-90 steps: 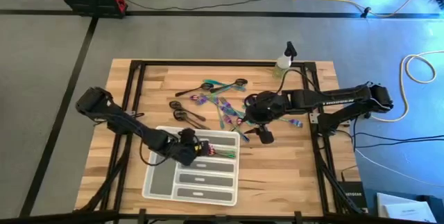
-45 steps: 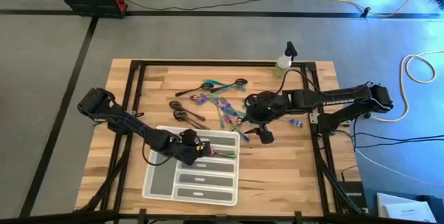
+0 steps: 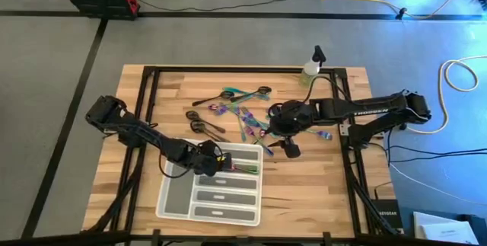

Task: Sort silverware
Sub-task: Put the blue spoon into the white silverware tray

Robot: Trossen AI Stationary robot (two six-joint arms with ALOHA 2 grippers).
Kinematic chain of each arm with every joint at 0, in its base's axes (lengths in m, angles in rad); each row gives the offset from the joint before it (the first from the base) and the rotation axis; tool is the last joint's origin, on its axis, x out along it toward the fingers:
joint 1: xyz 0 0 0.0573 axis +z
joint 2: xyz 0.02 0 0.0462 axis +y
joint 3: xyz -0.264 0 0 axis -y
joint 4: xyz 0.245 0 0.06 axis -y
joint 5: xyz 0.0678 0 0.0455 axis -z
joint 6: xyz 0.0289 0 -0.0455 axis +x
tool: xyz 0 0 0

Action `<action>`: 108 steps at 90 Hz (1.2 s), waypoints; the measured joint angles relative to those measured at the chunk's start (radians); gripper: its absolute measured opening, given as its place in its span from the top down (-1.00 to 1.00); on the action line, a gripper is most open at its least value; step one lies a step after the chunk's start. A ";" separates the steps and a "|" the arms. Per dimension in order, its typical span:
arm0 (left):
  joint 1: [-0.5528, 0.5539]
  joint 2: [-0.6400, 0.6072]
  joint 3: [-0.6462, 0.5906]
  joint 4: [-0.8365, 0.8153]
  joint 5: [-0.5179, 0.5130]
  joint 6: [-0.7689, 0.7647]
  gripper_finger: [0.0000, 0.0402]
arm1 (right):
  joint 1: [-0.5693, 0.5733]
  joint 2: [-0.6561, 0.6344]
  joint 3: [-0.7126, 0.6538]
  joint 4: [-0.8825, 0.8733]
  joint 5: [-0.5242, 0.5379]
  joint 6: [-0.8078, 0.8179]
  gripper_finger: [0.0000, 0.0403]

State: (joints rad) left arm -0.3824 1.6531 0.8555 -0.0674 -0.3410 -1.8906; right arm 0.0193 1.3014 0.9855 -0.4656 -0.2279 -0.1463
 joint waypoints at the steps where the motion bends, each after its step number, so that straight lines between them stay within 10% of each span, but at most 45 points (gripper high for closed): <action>1: 0.000 0.000 0.000 0.000 -0.001 -0.002 0.99 | 0.000 0.000 0.000 0.000 0.000 0.000 -0.05; 108: 0.001 0.000 -0.002 -0.007 0.002 -0.059 0.98 | 0.000 0.000 0.000 0.000 0.000 0.000 -0.05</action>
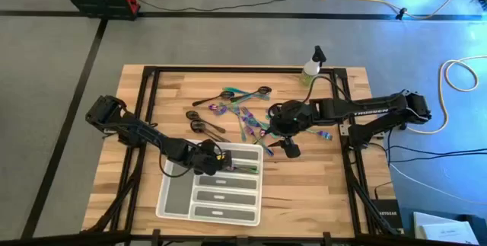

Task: Sort silverware
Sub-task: Put the blue spoon into the white silverware tray

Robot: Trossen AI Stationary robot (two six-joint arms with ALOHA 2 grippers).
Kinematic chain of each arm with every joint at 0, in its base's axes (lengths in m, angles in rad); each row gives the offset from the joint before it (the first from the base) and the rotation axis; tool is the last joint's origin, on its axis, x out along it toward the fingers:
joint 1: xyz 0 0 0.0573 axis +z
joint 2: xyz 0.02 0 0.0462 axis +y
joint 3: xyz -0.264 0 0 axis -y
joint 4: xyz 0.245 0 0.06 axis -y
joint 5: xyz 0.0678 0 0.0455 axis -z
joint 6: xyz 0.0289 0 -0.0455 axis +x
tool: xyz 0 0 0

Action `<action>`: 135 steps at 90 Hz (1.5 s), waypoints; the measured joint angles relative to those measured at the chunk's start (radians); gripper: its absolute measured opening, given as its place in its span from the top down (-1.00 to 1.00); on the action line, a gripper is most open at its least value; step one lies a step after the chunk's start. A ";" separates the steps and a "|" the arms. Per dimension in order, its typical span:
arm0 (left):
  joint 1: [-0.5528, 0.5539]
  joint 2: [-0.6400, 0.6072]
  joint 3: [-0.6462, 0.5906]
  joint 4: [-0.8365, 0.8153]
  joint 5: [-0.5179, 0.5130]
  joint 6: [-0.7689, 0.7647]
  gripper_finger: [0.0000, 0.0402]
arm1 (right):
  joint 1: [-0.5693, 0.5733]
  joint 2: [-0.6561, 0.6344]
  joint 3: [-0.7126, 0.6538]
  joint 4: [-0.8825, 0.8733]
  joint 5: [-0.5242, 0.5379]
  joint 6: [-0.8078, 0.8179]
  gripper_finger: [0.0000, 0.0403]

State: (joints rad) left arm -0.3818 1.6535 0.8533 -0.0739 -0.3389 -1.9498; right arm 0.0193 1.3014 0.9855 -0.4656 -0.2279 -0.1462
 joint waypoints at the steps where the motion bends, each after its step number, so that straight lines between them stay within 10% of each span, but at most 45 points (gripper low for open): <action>1: 0.000 0.000 0.000 0.000 0.000 -0.001 0.98 | 0.000 0.000 0.000 0.000 0.000 0.000 -0.05; 135: 0.065 0.000 0.001 -0.049 0.192 0.023 0.76 | 0.000 0.000 0.000 0.000 0.000 0.000 -0.05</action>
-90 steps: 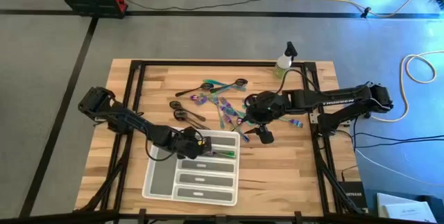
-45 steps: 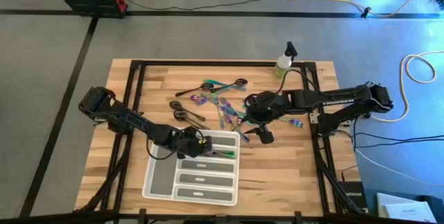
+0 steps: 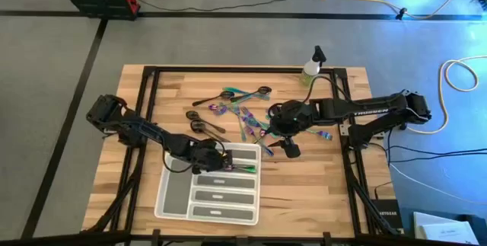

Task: Sort silverware
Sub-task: Put the blue spoon into the white silverware tray

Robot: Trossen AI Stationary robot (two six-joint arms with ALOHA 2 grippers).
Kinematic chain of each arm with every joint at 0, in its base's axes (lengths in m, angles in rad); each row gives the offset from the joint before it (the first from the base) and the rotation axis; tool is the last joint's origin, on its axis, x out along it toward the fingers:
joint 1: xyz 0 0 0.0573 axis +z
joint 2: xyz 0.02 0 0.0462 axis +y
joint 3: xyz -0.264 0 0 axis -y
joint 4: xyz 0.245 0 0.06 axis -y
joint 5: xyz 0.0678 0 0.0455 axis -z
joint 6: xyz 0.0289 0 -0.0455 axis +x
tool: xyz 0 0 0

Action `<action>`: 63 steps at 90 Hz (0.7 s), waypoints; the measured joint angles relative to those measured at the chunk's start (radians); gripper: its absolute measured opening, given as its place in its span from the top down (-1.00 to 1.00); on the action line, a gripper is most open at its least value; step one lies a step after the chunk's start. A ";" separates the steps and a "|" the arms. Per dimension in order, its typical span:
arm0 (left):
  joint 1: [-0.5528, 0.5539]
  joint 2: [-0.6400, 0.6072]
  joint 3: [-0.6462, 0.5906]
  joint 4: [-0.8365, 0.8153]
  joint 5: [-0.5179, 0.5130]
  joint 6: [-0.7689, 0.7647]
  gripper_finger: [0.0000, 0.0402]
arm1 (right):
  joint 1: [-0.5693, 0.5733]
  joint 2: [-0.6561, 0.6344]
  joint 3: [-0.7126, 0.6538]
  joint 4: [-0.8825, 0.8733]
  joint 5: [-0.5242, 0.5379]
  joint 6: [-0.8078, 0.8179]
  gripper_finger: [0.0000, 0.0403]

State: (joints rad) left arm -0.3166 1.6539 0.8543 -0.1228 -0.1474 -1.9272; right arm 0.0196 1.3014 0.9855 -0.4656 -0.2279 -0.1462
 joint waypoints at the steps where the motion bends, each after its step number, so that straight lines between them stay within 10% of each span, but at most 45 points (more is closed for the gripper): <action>1: 0.001 0.000 0.000 0.000 0.001 0.000 0.76 | 0.000 0.000 0.000 0.000 0.000 0.000 -0.05; 63: 0.052 0.003 0.126 -0.250 0.063 0.076 0.82 | 0.000 0.000 0.000 0.000 0.000 0.000 -0.05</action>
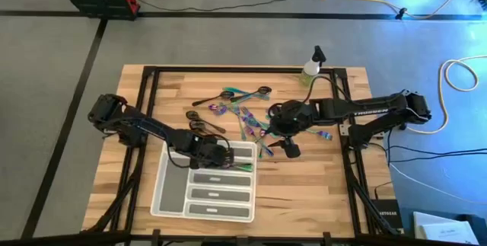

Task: Sort silverware
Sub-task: Put the blue spoon into the white silverware tray

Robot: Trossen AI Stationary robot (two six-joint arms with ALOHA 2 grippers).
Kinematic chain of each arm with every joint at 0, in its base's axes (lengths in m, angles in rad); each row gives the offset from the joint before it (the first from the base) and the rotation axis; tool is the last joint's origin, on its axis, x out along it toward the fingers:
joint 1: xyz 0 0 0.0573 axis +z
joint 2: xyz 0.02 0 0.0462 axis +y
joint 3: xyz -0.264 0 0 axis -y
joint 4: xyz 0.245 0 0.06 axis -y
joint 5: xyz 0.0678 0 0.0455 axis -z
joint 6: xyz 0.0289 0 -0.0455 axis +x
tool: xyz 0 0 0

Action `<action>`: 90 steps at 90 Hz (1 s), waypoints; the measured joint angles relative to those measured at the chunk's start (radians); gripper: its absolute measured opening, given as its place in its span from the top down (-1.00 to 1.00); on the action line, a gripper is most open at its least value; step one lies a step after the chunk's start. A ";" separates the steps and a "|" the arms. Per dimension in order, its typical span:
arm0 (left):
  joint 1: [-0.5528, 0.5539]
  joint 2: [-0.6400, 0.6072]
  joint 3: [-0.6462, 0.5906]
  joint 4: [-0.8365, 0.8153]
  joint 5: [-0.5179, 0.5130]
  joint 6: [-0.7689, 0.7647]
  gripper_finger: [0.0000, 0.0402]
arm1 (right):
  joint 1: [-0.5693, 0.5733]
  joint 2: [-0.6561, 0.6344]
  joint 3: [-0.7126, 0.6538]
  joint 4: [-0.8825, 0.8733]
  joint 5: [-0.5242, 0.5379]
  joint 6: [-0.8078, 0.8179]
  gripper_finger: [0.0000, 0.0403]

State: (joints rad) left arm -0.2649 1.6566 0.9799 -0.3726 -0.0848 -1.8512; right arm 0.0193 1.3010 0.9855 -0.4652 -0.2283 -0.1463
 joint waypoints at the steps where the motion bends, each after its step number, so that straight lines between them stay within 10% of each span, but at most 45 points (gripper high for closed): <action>1: 0.000 0.000 0.000 0.000 0.000 0.000 0.82 | 0.000 0.000 0.000 0.000 0.000 0.000 -0.05; 90: 0.000 -0.002 0.002 -0.079 0.033 0.006 0.83 | 0.000 0.000 0.000 0.000 0.000 0.000 -0.05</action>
State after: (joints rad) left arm -0.2653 1.6547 0.9821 -0.4520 -0.0517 -1.8454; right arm 0.0193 1.3010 0.9855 -0.4656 -0.2282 -0.1462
